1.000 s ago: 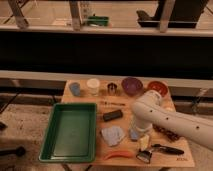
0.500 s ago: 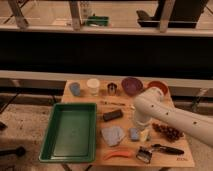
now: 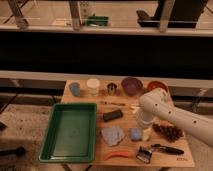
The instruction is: Place sponge in purple bowl
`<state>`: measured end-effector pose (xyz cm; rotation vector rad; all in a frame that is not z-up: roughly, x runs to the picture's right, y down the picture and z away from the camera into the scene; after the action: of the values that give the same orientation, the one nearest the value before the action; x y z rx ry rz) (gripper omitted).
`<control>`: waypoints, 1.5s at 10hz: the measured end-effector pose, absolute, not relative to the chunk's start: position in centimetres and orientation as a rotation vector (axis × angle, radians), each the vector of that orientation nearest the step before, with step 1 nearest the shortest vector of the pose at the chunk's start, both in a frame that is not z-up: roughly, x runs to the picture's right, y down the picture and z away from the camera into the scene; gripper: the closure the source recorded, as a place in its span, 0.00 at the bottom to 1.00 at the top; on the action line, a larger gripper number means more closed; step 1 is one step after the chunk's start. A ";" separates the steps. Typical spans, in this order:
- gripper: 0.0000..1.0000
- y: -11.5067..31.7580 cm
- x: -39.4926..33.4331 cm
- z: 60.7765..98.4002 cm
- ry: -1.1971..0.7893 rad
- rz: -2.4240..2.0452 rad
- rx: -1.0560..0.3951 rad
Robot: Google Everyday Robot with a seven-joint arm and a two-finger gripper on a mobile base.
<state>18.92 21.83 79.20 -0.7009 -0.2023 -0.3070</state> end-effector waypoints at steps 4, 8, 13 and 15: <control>0.20 22.9 17.9 80.9 -0.193 -0.325 -0.721; 0.30 23.4 18.3 82.1 -0.190 -0.296 -0.742; 0.79 22.6 20.6 81.8 -0.158 -0.170 -0.705; 0.98 22.4 20.6 81.4 -0.155 -0.165 -0.697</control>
<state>20.64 22.39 81.40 -0.6968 -0.1553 -0.1654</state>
